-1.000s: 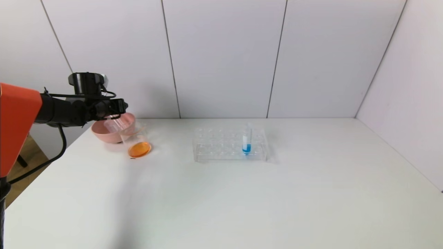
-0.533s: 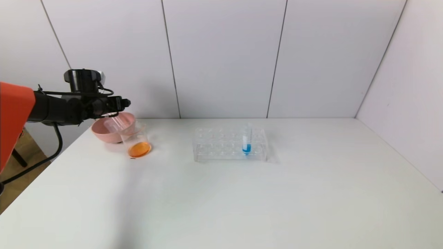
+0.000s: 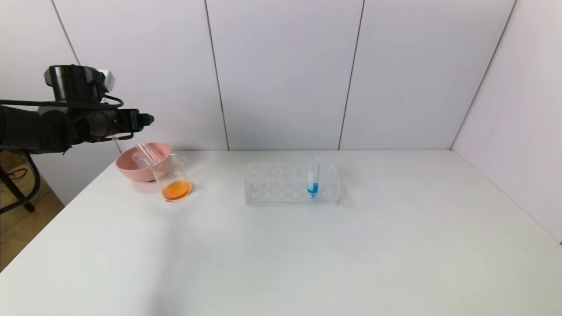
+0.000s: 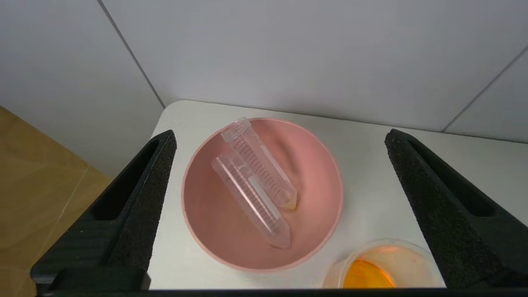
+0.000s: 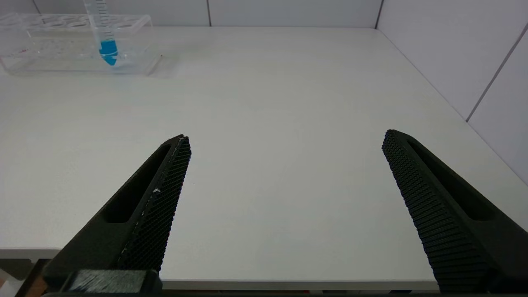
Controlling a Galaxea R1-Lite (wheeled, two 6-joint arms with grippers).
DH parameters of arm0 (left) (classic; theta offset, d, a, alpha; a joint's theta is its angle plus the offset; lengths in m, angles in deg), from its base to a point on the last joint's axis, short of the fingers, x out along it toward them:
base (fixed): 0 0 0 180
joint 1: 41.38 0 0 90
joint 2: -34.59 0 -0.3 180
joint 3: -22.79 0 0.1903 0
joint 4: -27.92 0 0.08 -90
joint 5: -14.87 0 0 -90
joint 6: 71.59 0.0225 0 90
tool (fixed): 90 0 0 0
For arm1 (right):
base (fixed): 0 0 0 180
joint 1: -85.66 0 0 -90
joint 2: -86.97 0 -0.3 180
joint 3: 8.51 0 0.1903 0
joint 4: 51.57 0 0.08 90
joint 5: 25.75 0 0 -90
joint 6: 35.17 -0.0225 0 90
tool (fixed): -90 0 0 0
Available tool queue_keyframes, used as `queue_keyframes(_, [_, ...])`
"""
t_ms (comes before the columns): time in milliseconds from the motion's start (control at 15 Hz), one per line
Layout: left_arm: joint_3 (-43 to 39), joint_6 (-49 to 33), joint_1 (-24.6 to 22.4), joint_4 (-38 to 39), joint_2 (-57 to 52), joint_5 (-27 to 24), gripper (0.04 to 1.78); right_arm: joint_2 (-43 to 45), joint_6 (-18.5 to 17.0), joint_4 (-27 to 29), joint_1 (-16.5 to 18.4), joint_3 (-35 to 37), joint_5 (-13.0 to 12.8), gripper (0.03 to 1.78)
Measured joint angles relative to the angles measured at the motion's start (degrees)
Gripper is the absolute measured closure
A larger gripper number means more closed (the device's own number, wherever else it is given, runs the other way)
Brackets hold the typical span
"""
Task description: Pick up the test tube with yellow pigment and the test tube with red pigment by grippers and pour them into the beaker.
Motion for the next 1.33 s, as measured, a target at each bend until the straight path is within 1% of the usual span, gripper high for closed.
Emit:
queue_keyframes(133, [-3.6, 1.1, 0.9, -0.2, -5.3, -0.3, 0.06, 0.0, 0.0, 0.0, 0.0, 0.0, 0.0, 0.11])
queue_keyframes(400, [-10.6, 1.5, 4.4, -0.4, -16.3, -1.9, 0.06, 0.0, 0.0, 0.0, 0.0, 0.0, 0.0, 0.11])
queue_keyframes(733, [-21.9, 1.5, 6.1, -1.5, -33.1, -7.5, 0.06, 0.0, 0.0, 0.0, 0.0, 0.0, 0.0, 0.11])
queue_keyframes(1000, [-27.8, 1.5, 6.3, -9.1, -47.7, -11.8, 0.06, 0.0, 0.0, 0.0, 0.0, 0.0, 0.0, 0.11])
queue_keyframes(1333, [-30.8, 2.9, 6.4, -21.9, -68.2, -14.5, 0.06, 0.0, 0.0, 0.0, 0.0, 0.0, 0.0, 0.11])
